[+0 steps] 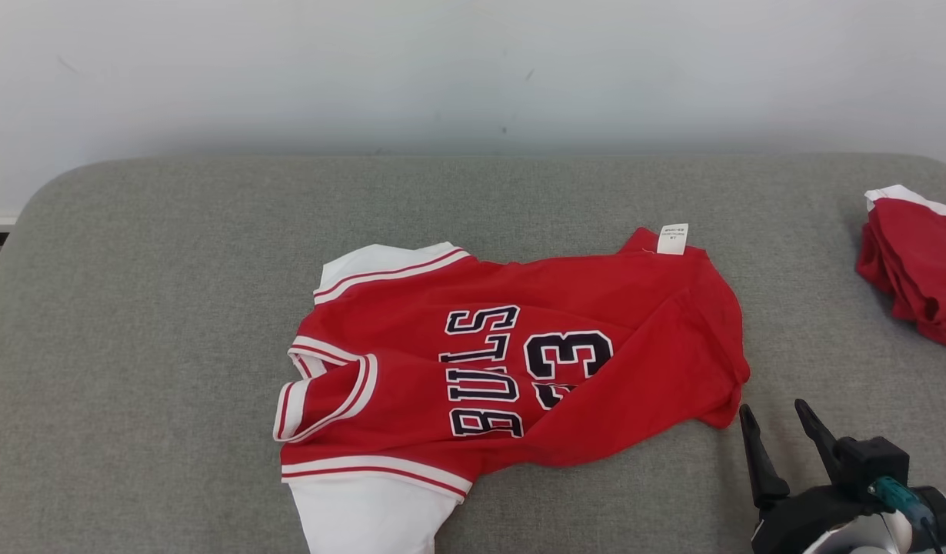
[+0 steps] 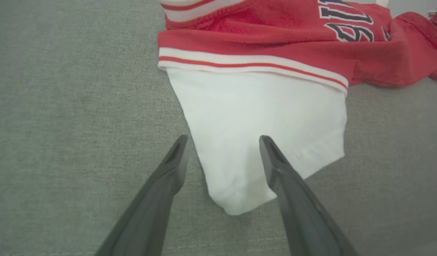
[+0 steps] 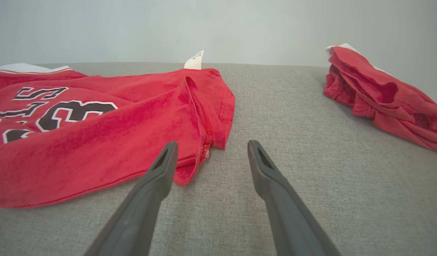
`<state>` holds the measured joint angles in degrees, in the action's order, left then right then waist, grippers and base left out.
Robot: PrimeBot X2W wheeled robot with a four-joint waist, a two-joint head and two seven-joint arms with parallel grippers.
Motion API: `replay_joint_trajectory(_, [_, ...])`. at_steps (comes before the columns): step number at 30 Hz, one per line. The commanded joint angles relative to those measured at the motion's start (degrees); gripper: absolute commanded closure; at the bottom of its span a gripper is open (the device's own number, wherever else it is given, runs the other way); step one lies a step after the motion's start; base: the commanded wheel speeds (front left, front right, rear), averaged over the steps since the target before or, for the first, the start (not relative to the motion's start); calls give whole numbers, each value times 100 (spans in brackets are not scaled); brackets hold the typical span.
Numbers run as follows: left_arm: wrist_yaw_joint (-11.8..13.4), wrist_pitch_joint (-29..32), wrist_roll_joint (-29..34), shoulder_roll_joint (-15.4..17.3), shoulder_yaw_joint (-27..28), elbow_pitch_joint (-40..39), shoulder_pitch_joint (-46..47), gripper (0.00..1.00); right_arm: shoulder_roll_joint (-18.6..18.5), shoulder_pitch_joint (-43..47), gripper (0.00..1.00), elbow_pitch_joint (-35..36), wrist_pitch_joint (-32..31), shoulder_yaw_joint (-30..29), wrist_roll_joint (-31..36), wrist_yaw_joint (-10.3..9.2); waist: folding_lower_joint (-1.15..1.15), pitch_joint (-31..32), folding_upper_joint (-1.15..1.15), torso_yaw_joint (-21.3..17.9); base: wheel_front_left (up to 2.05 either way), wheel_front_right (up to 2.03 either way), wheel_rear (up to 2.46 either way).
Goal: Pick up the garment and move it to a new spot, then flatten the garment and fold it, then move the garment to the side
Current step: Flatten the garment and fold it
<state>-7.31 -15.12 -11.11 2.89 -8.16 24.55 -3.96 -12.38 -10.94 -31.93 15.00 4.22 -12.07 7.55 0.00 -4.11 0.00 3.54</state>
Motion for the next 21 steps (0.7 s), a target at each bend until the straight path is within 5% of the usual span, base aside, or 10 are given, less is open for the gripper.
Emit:
replay_joint_trajectory(1, [-8,0,-67,12,-6,37,-22,0,-33,-52,0,-40,24,23,11,-17,0,-25,0,21,0,0,0])
replay_joint_trajectory(14, [-9,6,-305,3,-411,533,285,0,-170,-991,0,-1336,23,504,-221,-17,0,-339,0,171,0,0,0])
replay_joint_trajectory(15, [-9,7,-319,0,-472,557,372,0,-164,-1104,11,-1465,23,556,-274,-17,0,-392,0,190,0,0,0])
replay_joint_trajectory(16, [-9,8,-335,-3,-515,564,418,0,-167,-1156,29,-1513,23,573,-290,-16,0,-416,0,197,0,0,0])
replay_joint_trajectory(17, [-10,19,-364,-11,-585,574,454,0,-165,-1210,58,-1566,24,595,-327,-17,0,-438,0,199,0,0,0])
replay_joint_trajectory(18, [-12,23,-418,-18,-661,597,479,0,-151,-1257,73,-1623,23,618,-366,-17,0,-456,0,201,0,0,0])
replay_joint_trajectory(19, [-13,28,-480,-24,-720,606,511,20,-140,-1288,100,-1672,23,649,-405,-17,0,-468,0,203,0,0,0])
replay_joint_trajectory(20, [-19,28,-530,-31,-765,584,551,60,-142,-1321,100,-1706,23,677,-431,-16,0,-479,0,205,0,0,0])
replay_joint_trajectory(21, [-26,28,-663,-33,-800,550,566,83,-133,-1333,100,-1722,24,698,-469,-17,0,-482,0,204,0,0,0])
